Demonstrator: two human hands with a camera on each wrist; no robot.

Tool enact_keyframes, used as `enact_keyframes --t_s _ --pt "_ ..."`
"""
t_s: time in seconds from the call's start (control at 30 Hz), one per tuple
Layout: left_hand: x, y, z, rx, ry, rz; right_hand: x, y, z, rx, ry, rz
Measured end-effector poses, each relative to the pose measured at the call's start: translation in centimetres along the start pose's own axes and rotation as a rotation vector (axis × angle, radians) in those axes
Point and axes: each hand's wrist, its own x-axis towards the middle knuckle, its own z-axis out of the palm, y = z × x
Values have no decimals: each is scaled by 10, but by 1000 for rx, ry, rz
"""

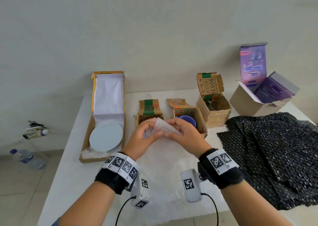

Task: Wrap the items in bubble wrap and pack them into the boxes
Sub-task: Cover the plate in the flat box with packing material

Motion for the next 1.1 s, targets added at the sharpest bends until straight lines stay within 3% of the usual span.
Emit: enact_keyframes --t_s 0.17,0.27,0.4,0.47,0.67,0.73,0.9,1.1 --pt "-5 -6 -46 -108 -11 -41 34 -24 28 -18 89 -75" --pt "-3 -9 -75 -75 121 -29 51 -35 50 41 173 -39" --pt "5 -14 -118 -120 263 -16 69 -40 83 233 50 119" --pt "9 -18 -138 -108 266 -49 82 -39 102 186 50 109" --pt "16 -36 -192 466 277 -45 124 -60 150 131 198 -10" --pt "21 -41 -205 343 281 -85 136 -64 162 74 210 -43" --pt "40 -58 -227 -219 302 -202 166 -62 185 99 259 -2" --pt "58 -88 -245 -163 365 -257 204 -34 209 5 311 159"
